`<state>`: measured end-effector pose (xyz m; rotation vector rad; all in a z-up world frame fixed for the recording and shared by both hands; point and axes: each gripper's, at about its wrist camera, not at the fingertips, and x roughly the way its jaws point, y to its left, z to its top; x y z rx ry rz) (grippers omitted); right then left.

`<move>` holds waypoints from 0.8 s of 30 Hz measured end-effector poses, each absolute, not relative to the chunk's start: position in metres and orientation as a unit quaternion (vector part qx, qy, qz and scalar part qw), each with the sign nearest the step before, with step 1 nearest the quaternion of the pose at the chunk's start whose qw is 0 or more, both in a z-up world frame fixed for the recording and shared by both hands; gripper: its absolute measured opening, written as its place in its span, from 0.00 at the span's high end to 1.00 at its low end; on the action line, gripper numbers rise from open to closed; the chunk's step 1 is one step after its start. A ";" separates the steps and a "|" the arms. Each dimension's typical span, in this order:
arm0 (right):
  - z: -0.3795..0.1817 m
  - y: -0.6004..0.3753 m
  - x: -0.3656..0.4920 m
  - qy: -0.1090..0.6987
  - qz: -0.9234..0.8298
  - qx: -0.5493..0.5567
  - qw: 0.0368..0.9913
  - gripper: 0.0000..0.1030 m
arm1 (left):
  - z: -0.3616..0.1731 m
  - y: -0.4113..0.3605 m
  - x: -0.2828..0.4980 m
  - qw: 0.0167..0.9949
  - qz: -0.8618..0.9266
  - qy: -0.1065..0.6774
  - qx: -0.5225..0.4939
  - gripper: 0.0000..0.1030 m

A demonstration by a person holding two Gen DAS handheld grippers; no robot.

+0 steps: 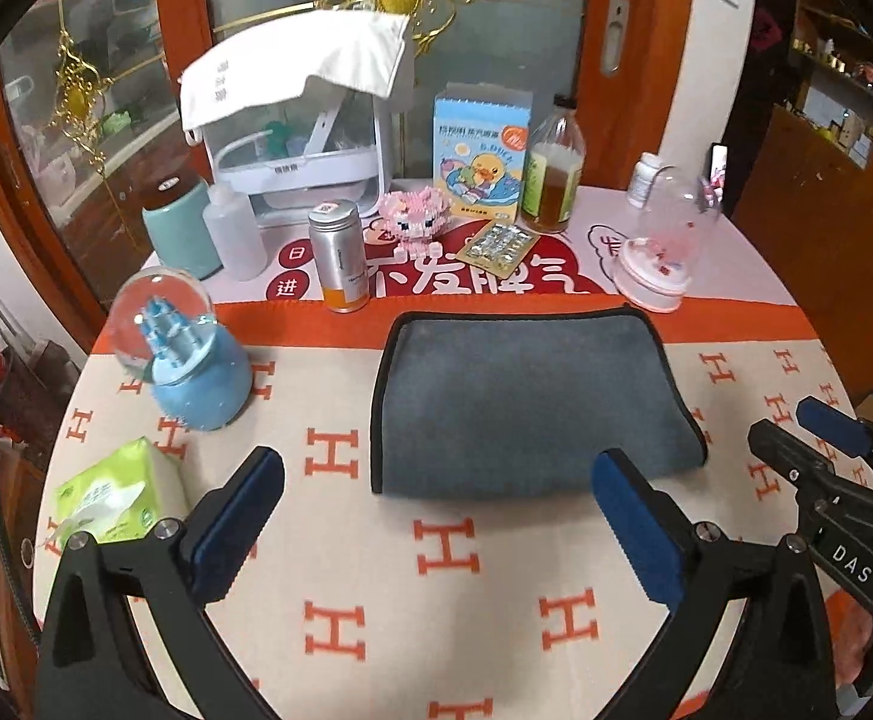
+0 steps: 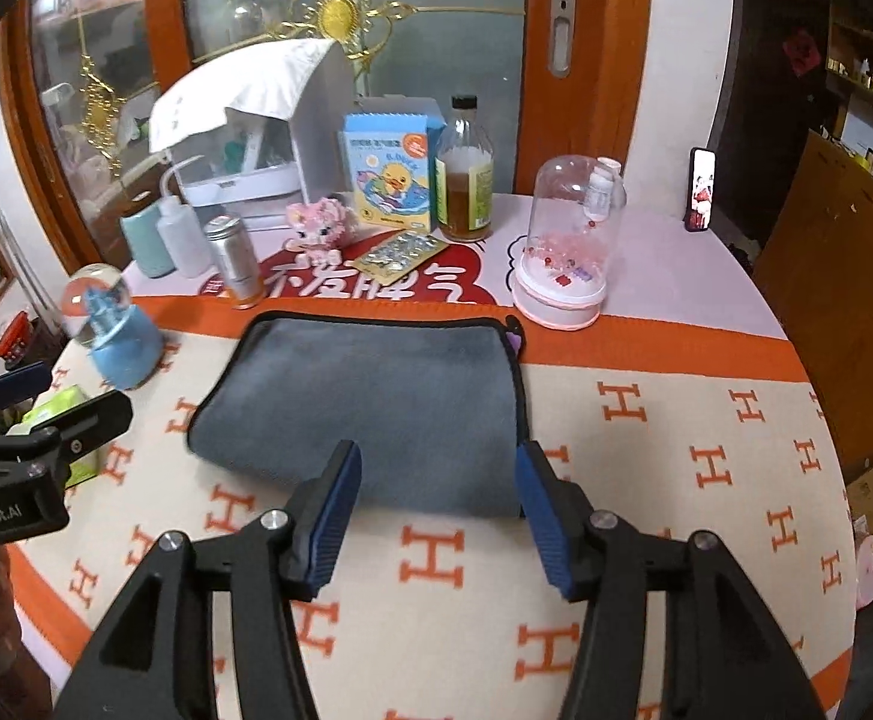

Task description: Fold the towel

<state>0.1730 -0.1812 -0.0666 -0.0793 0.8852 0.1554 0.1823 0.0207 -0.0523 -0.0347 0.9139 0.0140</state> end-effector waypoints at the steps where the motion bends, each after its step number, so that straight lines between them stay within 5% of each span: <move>1: -0.063 -0.179 0.165 0.424 0.074 -0.039 0.902 0.48 | -0.049 0.021 0.177 0.899 0.005 0.438 -0.016 0.01; 24: -0.017 -0.164 0.025 0.411 0.094 0.002 0.907 0.44 | 0.004 0.030 0.038 0.905 -0.041 0.421 -0.045 0.01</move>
